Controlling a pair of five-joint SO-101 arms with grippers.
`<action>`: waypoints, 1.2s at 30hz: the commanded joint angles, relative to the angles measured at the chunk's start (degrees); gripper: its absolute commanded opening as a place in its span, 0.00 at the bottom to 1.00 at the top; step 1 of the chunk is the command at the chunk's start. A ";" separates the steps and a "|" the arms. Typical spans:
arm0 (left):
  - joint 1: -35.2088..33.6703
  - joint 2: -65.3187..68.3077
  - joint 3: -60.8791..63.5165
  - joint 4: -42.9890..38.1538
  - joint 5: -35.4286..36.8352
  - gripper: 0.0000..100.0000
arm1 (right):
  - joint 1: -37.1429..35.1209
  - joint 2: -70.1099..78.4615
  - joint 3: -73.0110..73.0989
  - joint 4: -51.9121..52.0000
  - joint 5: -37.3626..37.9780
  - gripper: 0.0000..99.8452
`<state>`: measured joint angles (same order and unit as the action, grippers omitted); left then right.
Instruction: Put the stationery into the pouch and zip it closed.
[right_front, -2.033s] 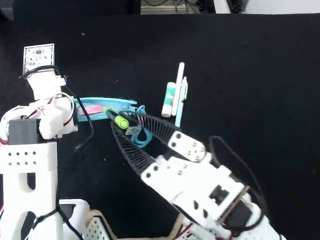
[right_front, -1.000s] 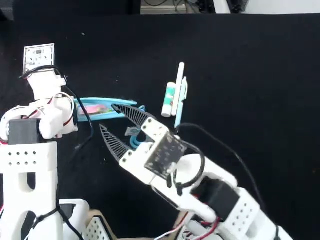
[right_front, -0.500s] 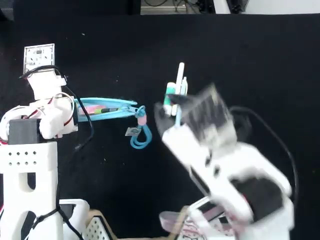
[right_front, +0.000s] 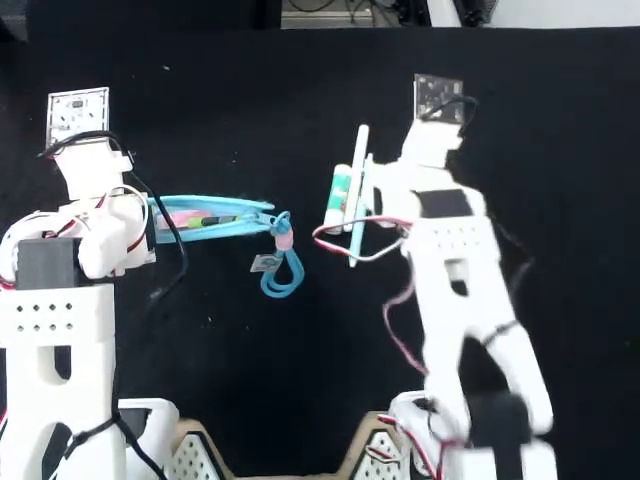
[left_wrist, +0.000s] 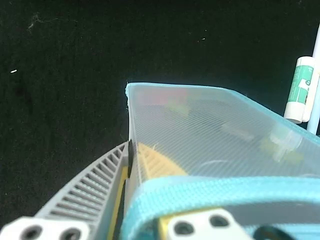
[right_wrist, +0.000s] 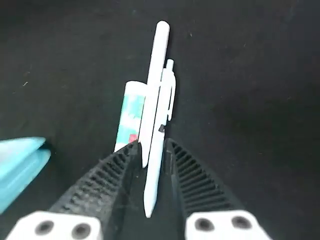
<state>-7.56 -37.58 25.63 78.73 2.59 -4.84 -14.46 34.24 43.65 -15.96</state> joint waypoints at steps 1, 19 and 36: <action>1.27 0.44 3.12 -0.62 0.18 0.03 | -2.55 6.81 1.10 -10.81 -2.02 0.08; 1.27 0.44 3.12 -0.62 0.18 0.03 | -9.05 20.97 -0.13 -24.35 -1.85 0.16; 1.36 0.44 3.12 -0.79 0.18 0.03 | -9.41 28.18 -12.00 -8.18 -1.67 0.16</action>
<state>-7.56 -37.58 25.89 78.29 2.59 -14.51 11.21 29.93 28.00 -17.36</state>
